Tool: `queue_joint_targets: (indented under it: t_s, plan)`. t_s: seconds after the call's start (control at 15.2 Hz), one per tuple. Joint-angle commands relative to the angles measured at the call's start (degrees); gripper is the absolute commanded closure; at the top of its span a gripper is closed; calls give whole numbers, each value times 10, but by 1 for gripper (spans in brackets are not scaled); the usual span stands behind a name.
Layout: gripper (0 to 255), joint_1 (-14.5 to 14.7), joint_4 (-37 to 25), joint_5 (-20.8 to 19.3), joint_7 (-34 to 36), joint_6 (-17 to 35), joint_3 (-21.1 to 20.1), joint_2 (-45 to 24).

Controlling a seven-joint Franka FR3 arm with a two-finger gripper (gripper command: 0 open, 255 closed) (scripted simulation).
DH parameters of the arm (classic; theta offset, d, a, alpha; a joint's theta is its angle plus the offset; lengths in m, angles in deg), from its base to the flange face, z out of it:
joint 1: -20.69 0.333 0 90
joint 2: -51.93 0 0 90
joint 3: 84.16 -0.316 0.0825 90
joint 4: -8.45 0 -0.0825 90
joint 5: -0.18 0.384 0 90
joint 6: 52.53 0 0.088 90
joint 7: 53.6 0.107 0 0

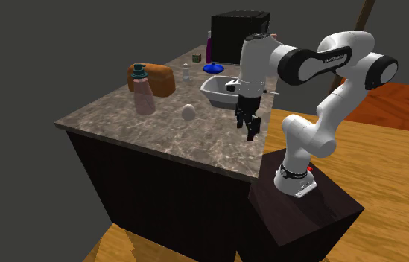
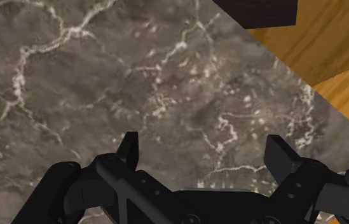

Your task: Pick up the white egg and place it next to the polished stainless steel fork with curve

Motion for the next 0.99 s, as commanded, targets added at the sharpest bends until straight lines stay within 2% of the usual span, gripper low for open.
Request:
queue_joint_targets:
  t_s: [0.0, 0.46, 0.92]
  plan:
    - [0, 0, 0, 0, 0, 0, 0, 0]
    - [0, -29, -26, -20, -42, 111, 68, -49]
    - [0, -41, -71, -12, -88, 214, 142, -109]
